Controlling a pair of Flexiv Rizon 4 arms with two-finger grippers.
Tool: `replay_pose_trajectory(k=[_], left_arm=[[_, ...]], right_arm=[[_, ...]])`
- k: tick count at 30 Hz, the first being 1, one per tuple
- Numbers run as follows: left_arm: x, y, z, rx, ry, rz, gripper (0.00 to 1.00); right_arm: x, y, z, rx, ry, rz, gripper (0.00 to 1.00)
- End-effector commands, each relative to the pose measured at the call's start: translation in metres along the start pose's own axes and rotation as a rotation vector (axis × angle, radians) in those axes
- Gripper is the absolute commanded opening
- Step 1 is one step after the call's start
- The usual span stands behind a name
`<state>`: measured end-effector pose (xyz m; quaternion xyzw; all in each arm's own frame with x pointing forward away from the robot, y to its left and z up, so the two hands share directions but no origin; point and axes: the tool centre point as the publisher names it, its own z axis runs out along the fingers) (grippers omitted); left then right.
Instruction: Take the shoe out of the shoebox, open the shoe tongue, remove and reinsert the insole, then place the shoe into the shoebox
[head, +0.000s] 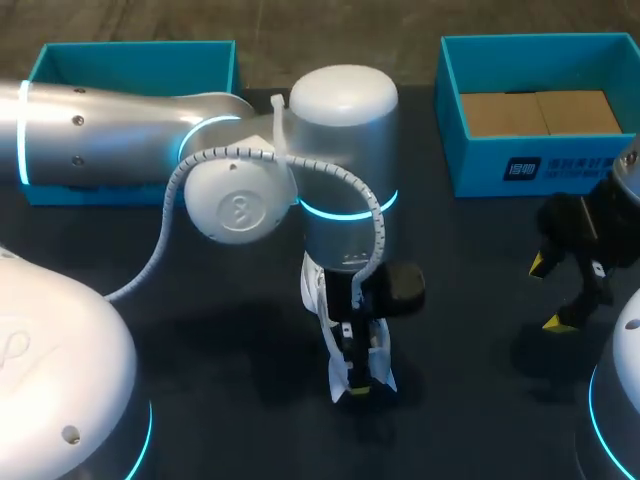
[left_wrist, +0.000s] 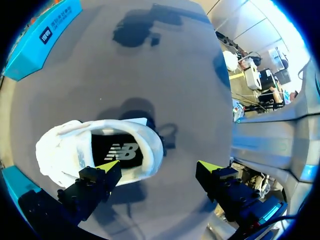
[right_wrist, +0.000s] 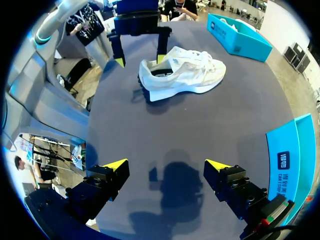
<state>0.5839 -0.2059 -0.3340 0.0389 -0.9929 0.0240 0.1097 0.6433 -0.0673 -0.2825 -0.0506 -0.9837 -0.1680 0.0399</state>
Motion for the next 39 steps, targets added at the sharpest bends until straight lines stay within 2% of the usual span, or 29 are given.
replay_pose_trajectory(k=[1,9,23,28,29,30,32,34,39], left_arm=[[-0.002,-0.009,0.016,-0.007,-0.002,0.001,1.0],[-0.002,-0.014,0.031,-0.009,0.003,-0.018,1.0],[0.006,-0.012,0.05,-0.011,-0.066,-0.047,0.99],[0.002,-0.011,0.053,-0.003,-0.08,-0.065,0.88],[0.002,-0.011,0.053,-0.004,-0.076,-0.062,0.79],[0.002,-0.011,0.054,-0.004,-0.074,-0.062,0.75],[0.002,-0.012,0.055,-0.007,-0.076,-0.063,0.59],[0.001,-0.013,0.057,-0.012,-0.076,-0.064,0.58],[0.0,-0.013,0.061,-0.025,-0.079,-0.068,0.46]], right_arm=[[0.001,0.0,0.001,0.001,-0.002,0.0,1.0],[0.001,0.0,0.001,0.001,-0.002,0.0,1.0],[0.001,0.0,0.001,0.001,-0.002,0.0,1.0],[0.001,0.0,0.001,0.001,-0.002,0.0,1.0],[0.001,0.0,0.001,0.001,-0.002,0.0,1.0],[0.001,0.0,0.001,0.001,-0.002,0.0,1.0],[0.001,0.0,0.001,0.001,-0.002,0.0,1.0],[0.001,0.0,0.001,0.001,-0.002,0.0,1.0],[0.001,0.0,0.001,0.001,-0.002,0.0,1.0]])
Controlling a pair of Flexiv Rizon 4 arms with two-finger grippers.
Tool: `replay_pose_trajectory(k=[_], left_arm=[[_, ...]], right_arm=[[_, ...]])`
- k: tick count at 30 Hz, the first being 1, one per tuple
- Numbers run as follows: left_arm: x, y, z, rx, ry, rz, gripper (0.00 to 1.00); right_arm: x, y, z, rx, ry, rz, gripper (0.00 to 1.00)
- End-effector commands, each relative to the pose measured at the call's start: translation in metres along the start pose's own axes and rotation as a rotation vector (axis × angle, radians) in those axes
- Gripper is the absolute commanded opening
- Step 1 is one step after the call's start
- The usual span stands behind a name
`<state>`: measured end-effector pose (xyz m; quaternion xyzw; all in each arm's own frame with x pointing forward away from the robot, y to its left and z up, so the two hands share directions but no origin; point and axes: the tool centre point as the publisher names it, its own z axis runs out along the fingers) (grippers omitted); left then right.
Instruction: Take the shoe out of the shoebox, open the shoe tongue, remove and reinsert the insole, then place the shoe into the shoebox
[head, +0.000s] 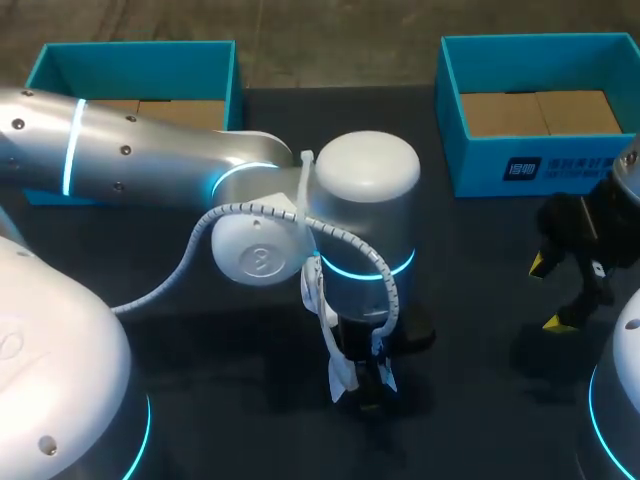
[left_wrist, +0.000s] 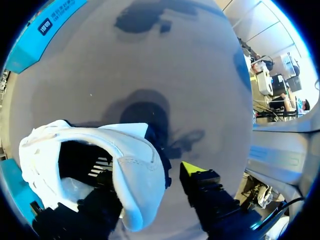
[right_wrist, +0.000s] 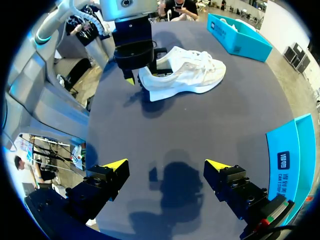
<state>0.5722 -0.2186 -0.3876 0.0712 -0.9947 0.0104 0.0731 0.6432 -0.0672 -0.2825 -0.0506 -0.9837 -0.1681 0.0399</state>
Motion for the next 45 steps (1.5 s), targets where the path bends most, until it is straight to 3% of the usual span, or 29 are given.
replay_pose_trajectory(k=[1,4,7,8,9,17,24,39,45], left_arm=[[0.0,-0.004,0.006,-0.01,-0.003,-0.003,0.45],[-0.001,-0.005,0.008,-0.019,-0.004,-0.005,0.46],[-0.001,-0.006,0.009,-0.023,-0.002,-0.007,0.38],[-0.002,-0.006,0.01,-0.024,-0.002,-0.008,0.24],[-0.002,-0.006,0.01,-0.024,-0.003,-0.009,0.0],[-0.01,0.0,0.0,-0.017,-0.001,-0.01,0.0],[-0.024,0.009,-0.023,-0.009,0.008,0.032,0.0],[-0.077,0.021,-0.111,-0.013,0.026,0.107,0.0],[-0.087,0.024,-0.148,-0.043,0.044,0.155,0.0]], right_arm=[[0.001,0.0,0.001,0.001,-0.002,0.0,1.0],[0.001,0.0,0.001,0.001,-0.002,0.0,1.0],[0.001,0.0,0.001,0.001,-0.002,0.0,1.0],[0.001,0.0,0.001,0.001,-0.002,0.0,1.0],[0.001,0.0,0.001,0.001,-0.002,0.0,1.0],[0.001,0.0,0.001,0.001,-0.002,0.0,1.0],[0.001,0.0,0.001,0.001,-0.002,0.0,1.0],[0.001,0.0,0.001,0.001,-0.002,0.0,1.0],[0.001,0.0,0.001,0.001,-0.002,0.0,1.0]])
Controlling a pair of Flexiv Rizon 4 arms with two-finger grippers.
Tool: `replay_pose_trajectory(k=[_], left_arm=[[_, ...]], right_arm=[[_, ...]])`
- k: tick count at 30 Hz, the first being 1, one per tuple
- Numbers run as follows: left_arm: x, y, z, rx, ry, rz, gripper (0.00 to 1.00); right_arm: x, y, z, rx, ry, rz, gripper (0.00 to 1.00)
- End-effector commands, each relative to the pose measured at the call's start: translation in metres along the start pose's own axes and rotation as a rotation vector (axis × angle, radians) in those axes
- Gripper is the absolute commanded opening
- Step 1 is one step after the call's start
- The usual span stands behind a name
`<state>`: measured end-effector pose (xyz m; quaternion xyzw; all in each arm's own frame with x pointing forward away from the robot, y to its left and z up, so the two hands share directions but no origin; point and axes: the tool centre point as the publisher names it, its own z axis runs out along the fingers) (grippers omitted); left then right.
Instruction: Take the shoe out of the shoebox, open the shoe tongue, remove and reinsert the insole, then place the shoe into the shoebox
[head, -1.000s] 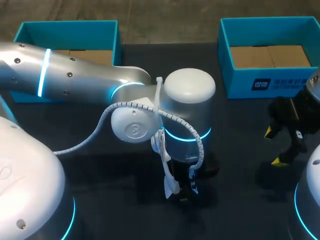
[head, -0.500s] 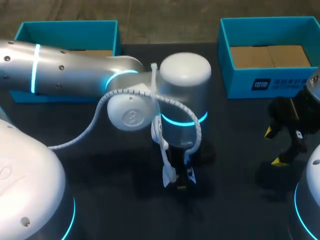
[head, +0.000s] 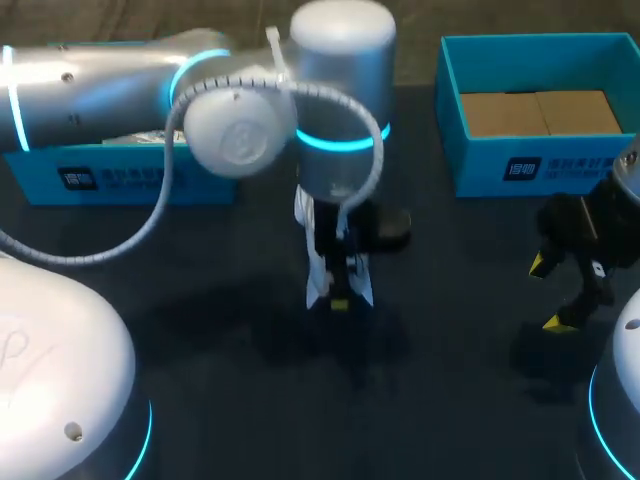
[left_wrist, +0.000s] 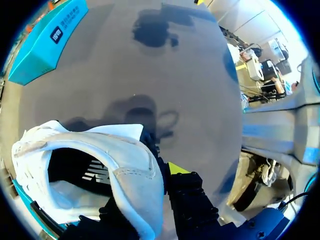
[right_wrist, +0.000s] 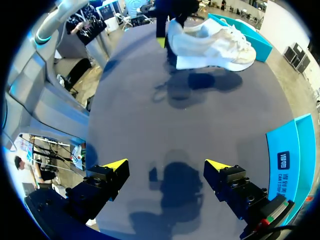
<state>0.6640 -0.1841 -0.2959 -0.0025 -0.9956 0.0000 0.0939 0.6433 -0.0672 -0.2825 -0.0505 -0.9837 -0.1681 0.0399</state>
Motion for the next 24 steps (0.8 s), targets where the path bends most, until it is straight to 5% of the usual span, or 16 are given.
replay_pose_trajectory(k=[1,13,24], left_arm=[[-0.003,0.007,-0.049,-0.015,0.004,0.022,0.0],[-0.04,0.035,-0.123,-0.066,-0.023,-0.016,0.0],[-0.04,0.035,-0.123,-0.066,-0.023,-0.016,0.0]], right_arm=[[0.001,0.0,0.001,0.001,-0.002,0.0,1.0],[0.001,0.0,0.001,0.001,-0.002,0.0,1.0],[0.001,0.0,0.001,0.001,-0.002,0.0,1.0]])
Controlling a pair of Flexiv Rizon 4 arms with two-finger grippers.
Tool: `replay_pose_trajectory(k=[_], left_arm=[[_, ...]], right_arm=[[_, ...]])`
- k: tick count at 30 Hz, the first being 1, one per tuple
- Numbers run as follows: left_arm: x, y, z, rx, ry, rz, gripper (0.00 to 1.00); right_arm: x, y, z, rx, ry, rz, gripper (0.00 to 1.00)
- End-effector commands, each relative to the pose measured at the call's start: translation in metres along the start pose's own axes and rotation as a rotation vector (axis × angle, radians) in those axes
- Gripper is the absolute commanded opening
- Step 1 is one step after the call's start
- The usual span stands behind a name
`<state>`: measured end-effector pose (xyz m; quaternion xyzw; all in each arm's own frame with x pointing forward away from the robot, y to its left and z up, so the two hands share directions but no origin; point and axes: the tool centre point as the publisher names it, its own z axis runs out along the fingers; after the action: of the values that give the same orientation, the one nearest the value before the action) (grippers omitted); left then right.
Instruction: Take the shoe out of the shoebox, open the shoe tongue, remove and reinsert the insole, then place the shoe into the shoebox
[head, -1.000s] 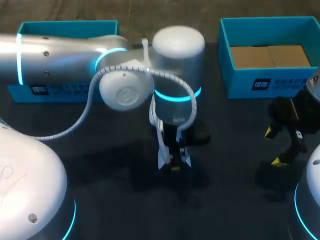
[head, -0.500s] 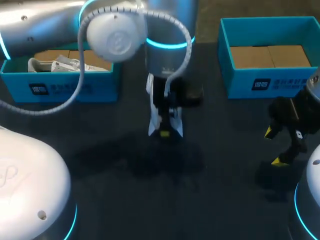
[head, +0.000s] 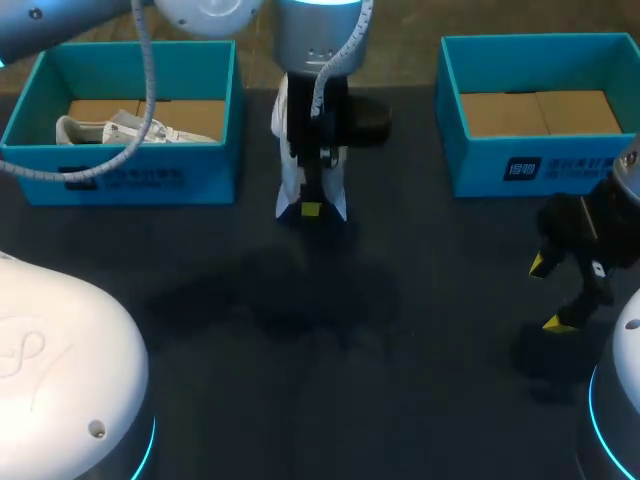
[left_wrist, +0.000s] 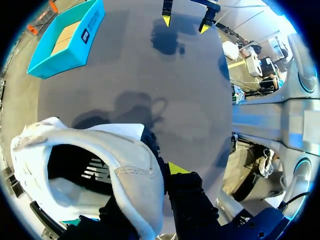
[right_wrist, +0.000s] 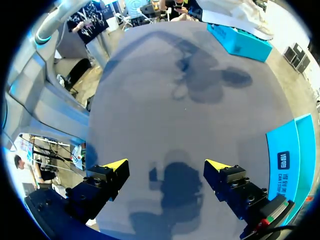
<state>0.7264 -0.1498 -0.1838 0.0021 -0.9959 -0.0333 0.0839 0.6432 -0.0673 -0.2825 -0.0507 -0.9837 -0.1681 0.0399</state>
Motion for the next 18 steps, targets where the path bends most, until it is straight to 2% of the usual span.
replay_pose_trajectory(k=[1,6,9,16,18], left_arm=[[0.001,0.0,-0.001,-0.001,-0.003,-0.001,0.0],[0.001,0.0,-0.001,-0.001,-0.003,-0.001,0.0],[-0.002,0.008,-0.003,-0.006,-0.032,-0.017,0.0],[-0.024,0.047,-0.037,-0.009,-0.075,-0.039,0.0],[-0.033,0.058,-0.048,0.01,-0.062,-0.024,0.0]], right_arm=[[0.001,0.0,0.001,0.001,-0.002,0.0,1.0],[0.001,0.0,0.001,0.001,-0.002,0.0,1.0],[0.001,0.0,0.001,0.001,-0.002,0.0,1.0],[0.001,0.0,0.001,0.001,-0.002,0.0,1.0],[0.001,0.0,0.001,0.001,-0.002,0.0,1.0]])
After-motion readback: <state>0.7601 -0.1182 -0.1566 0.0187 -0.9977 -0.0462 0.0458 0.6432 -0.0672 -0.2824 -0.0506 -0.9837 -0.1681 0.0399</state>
